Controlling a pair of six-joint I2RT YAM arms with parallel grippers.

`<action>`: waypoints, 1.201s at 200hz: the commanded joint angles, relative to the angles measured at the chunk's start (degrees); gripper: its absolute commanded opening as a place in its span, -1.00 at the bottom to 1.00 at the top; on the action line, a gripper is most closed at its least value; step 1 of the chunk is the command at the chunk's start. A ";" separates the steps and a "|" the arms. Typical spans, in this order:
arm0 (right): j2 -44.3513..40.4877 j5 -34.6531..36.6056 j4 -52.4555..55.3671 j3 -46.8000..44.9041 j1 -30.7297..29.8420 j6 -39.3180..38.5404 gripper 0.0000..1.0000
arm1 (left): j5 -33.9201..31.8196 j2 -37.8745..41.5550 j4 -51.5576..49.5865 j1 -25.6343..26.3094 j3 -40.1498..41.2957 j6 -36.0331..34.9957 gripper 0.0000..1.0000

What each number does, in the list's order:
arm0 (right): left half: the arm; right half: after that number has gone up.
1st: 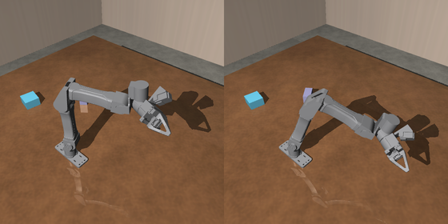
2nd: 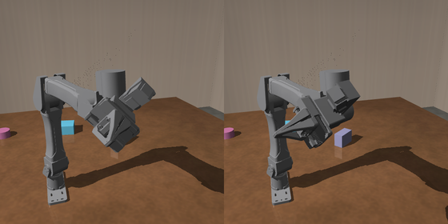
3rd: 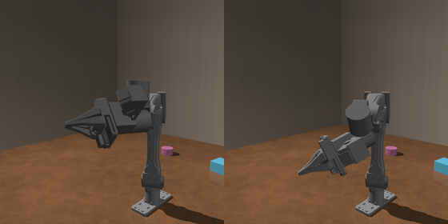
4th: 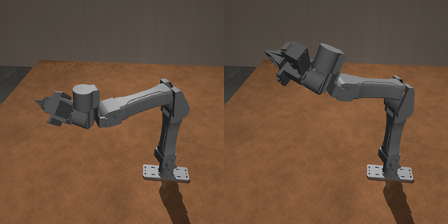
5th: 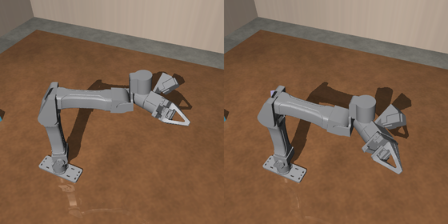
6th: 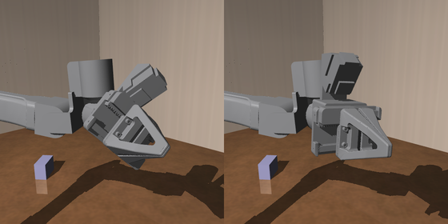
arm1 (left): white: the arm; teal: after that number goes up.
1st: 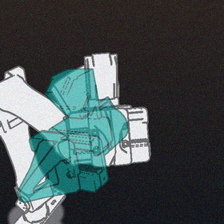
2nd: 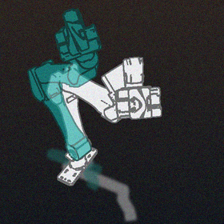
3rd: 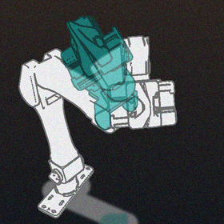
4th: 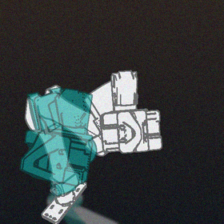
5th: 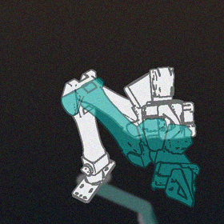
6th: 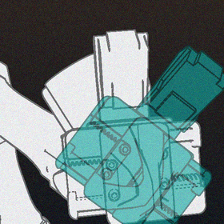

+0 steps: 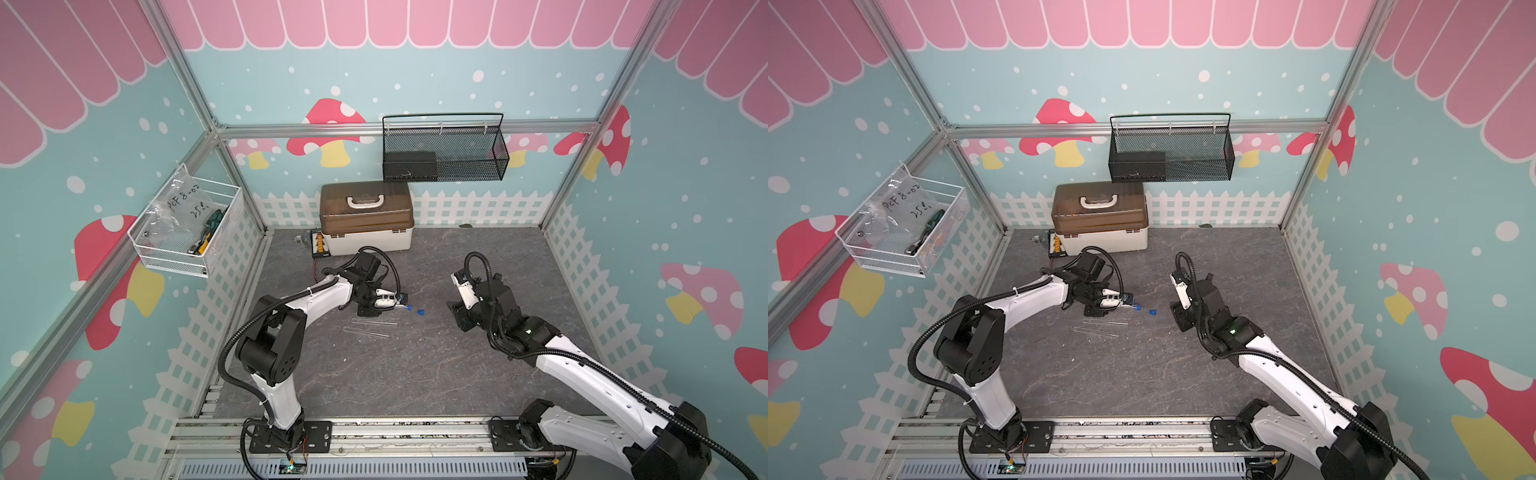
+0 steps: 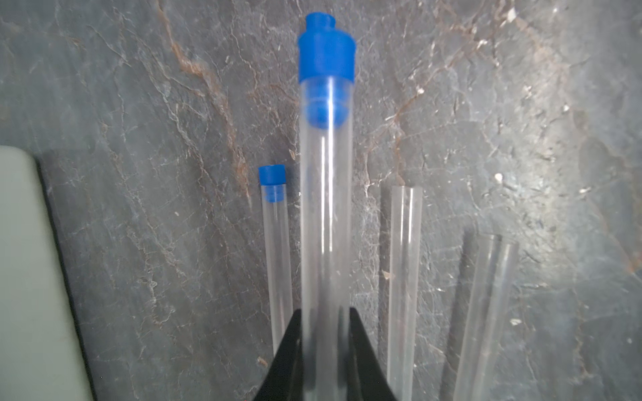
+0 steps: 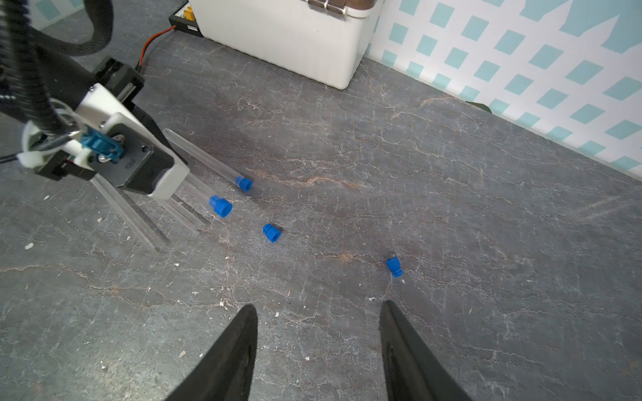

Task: Insert stoppers into test tubes
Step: Place the test tube at the center of the board.

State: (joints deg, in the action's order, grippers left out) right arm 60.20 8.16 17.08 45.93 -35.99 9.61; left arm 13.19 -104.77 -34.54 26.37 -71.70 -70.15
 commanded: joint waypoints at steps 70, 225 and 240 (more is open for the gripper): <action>0.29 -5.59 0.96 0.24 0.28 0.59 -0.03 | -2.20 -6.35 -4.61 -0.52 -5.12 -3.11 -1.00; 1.76 -10.51 2.08 2.41 0.25 1.68 -0.15 | -3.66 -11.24 -7.36 -1.85 -7.42 0.15 -0.71; 1.92 -10.63 2.13 2.50 0.25 1.56 -0.15 | -3.68 -11.33 -7.37 -1.85 -7.57 0.15 -0.67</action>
State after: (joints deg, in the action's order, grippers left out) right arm 61.78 -1.56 18.59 46.74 -35.99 10.81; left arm 9.78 -114.43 -40.10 24.84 -78.35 -69.65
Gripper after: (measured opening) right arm 0.427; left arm 0.173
